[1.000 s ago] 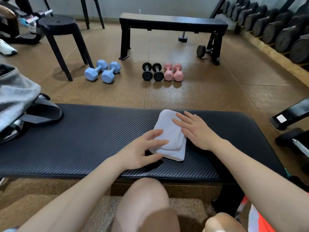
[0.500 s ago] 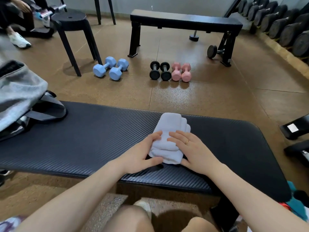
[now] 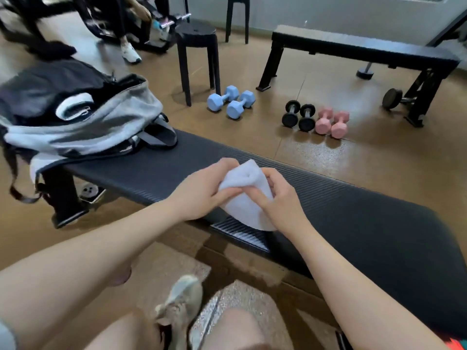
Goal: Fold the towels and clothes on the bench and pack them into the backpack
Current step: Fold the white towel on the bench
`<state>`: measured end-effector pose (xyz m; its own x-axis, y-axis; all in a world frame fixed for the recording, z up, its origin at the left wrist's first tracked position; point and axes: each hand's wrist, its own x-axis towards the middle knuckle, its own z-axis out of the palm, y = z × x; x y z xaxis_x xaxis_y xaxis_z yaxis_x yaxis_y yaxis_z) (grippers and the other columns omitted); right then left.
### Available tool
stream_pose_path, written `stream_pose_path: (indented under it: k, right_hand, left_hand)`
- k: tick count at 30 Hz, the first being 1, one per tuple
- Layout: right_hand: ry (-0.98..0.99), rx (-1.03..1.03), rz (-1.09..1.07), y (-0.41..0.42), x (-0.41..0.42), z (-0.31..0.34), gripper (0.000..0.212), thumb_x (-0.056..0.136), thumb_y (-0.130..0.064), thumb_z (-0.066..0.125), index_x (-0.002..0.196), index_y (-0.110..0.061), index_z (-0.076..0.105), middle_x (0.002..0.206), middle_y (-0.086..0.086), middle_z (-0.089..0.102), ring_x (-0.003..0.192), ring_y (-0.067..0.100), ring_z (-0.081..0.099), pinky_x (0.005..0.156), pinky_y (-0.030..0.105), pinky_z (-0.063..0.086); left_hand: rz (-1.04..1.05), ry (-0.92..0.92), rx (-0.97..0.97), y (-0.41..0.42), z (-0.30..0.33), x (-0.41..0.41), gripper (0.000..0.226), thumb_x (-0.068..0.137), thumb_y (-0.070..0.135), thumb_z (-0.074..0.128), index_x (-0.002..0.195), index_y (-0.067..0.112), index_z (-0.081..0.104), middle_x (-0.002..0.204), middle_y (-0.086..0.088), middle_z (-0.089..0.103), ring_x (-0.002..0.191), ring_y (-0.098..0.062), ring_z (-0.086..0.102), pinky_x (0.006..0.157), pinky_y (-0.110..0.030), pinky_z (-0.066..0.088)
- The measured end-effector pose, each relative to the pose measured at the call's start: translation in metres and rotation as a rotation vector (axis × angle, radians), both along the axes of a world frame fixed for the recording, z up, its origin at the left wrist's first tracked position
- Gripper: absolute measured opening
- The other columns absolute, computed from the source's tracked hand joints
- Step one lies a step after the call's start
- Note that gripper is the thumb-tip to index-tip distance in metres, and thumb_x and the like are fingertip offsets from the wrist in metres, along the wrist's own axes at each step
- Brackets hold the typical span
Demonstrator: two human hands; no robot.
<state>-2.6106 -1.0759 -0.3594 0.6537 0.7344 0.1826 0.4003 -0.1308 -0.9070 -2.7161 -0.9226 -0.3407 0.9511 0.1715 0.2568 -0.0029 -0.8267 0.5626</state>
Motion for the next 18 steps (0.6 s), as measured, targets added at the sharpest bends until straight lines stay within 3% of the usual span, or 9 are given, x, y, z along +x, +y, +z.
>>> stream_pose_path:
  k: [5,9,11,13,16,18]
  right_hand:
    - [0.062,0.032,0.144,0.052,-0.030,0.018,0.029,0.077,-0.039,0.060,0.105,-0.041,0.051,0.105,-0.012,0.062,0.095,0.007,0.060,0.079,0.027,0.049]
    - [0.001,-0.001,0.176,0.131,-0.046,0.023,0.021,0.083,-0.036,0.063,0.100,-0.042,0.053,0.102,-0.013,0.063,0.095,0.009,0.061,0.080,0.034,0.050]
    - [-0.006,-0.005,0.169,0.179,-0.055,0.024,0.018,0.087,-0.027,0.064,0.095,-0.041,0.054,0.098,-0.014,0.063,0.091,0.006,0.060,0.078,0.033,0.049]
    - [-0.008,0.009,0.160,0.228,-0.063,0.028,0.013,0.086,-0.028,0.064,0.093,-0.036,0.056,0.093,-0.013,0.063,0.083,0.003,0.059,0.073,0.028,0.047]
    - [0.069,0.045,0.148,0.290,-0.069,0.035,0.015,0.079,-0.036,0.057,0.092,-0.029,0.059,0.090,-0.007,0.064,0.077,0.002,0.059,0.068,0.020,0.046]
    - [0.142,0.055,0.118,0.325,-0.069,0.040,0.018,0.076,-0.037,0.058,0.091,-0.027,0.062,0.087,-0.008,0.066,0.077,0.004,0.061,0.069,0.023,0.047]
  left_hand:
    - [0.118,-0.049,0.016,0.045,0.020,-0.039,0.037,0.088,0.045,0.046,0.118,0.022,0.045,0.089,0.011,0.056,0.076,-0.010,0.052,0.062,-0.022,0.038]
    - [0.224,-0.072,-0.008,0.114,0.016,-0.070,0.040,0.087,0.048,0.048,0.118,0.022,0.047,0.103,0.006,0.060,0.088,-0.012,0.055,0.071,-0.030,0.043]
    - [0.292,-0.122,-0.036,0.159,0.012,-0.087,0.045,0.086,0.052,0.041,0.116,0.020,0.051,0.107,0.008,0.059,0.093,-0.009,0.054,0.075,-0.026,0.041]
    - [0.396,-0.218,-0.084,0.210,0.008,-0.104,0.041,0.088,0.042,0.036,0.113,0.016,0.055,0.105,0.008,0.059,0.094,-0.007,0.053,0.078,-0.021,0.038]
    - [0.562,-0.279,-0.134,0.291,0.000,-0.121,0.027,0.093,0.027,0.042,0.110,0.013,0.057,0.100,0.001,0.062,0.093,-0.014,0.057,0.081,-0.025,0.041]
    - [0.632,-0.237,-0.085,0.343,-0.003,-0.122,0.020,0.095,0.019,0.046,0.109,0.011,0.058,0.099,-0.002,0.061,0.087,-0.014,0.055,0.074,-0.020,0.038]
